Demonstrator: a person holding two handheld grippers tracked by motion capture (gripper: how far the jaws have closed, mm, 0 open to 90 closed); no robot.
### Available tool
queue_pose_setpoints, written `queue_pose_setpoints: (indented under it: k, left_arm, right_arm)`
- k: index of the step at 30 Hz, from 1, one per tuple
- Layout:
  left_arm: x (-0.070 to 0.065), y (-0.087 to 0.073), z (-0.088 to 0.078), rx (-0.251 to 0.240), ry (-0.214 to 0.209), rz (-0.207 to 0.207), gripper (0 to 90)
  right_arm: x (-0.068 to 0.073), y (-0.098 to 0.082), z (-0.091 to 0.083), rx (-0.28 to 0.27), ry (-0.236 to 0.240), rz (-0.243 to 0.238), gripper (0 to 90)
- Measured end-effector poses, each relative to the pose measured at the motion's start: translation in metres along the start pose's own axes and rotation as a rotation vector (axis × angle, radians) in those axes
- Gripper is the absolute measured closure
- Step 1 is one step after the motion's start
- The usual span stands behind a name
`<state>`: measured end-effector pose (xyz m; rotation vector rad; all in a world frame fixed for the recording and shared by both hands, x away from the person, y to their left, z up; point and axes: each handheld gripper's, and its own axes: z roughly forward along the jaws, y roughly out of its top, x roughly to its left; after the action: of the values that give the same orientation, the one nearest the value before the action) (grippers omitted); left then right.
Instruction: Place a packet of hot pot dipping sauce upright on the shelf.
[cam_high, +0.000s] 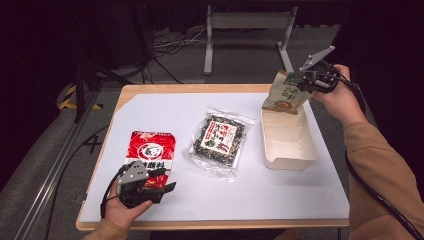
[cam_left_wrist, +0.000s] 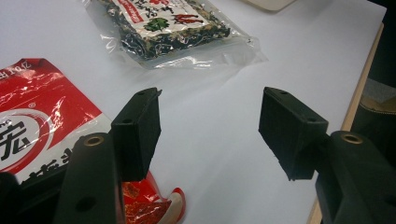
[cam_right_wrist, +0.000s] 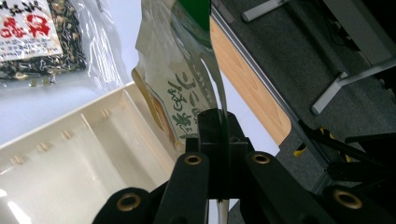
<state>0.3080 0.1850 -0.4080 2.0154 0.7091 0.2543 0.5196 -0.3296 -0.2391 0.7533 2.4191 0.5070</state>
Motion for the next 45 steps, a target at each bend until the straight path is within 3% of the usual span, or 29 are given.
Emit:
queue_pose_setpoints:
  k: [28, 45]
  left_arm:
    - [-0.001, 0.0, 0.0, 0.004, -0.002, -0.003, 39.1]
    - [-0.001, 0.0, 0.001, 0.007, -0.004, -0.003, 39.1]
  right_arm:
    - [0.009, -0.009, 0.03, 0.076, 0.048, -0.019, 89.4]
    - [0.016, -0.01, 0.043, 0.093, 0.073, -0.023, 86.6]
